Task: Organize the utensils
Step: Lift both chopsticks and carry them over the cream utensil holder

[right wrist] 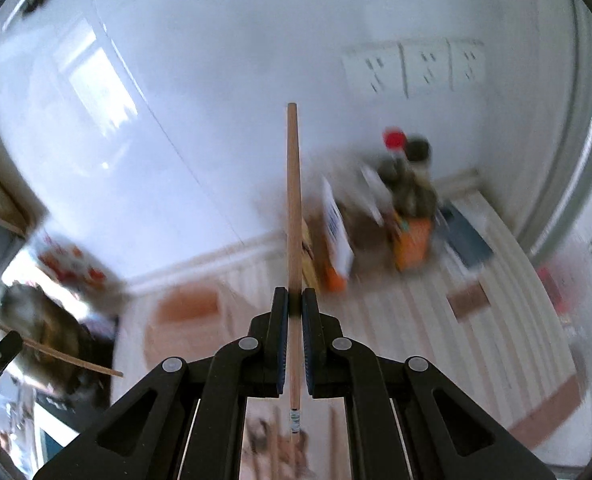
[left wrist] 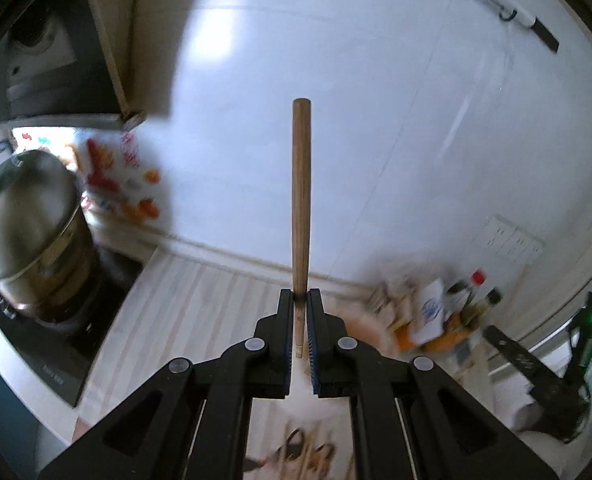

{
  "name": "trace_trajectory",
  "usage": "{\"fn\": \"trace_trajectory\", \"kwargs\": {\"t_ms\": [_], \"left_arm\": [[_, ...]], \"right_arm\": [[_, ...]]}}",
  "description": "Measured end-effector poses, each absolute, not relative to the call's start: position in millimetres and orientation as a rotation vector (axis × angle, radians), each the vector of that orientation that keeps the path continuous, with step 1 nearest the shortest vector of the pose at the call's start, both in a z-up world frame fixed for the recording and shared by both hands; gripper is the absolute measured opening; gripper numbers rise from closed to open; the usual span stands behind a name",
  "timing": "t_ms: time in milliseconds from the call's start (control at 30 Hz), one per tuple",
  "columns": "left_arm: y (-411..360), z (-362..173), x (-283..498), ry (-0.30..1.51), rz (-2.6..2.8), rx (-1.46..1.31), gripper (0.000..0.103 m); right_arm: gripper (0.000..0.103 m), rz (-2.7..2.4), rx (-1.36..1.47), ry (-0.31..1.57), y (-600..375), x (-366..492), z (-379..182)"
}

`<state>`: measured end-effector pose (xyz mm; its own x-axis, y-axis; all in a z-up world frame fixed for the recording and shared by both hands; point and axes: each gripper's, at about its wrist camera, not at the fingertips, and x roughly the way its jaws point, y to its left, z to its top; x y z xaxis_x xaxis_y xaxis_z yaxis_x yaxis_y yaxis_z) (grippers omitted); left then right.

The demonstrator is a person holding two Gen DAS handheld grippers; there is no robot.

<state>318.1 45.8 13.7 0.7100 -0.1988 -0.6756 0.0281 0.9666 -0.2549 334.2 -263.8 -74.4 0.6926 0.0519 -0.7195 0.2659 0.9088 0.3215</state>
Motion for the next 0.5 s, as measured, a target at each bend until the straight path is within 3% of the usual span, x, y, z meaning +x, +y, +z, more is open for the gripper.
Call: {"fn": "trace_trajectory", "kwargs": {"t_ms": [167, 500], "left_arm": [[25, 10, 362, 0.799, -0.154, -0.263, 0.004], [-3, -52, 411, 0.962, -0.176, -0.234, 0.004]], "right_arm": [[0.007, -0.090, 0.506, 0.762, -260, 383, -65], [0.007, -0.059, 0.527, 0.752, -235, 436, -84]]}}
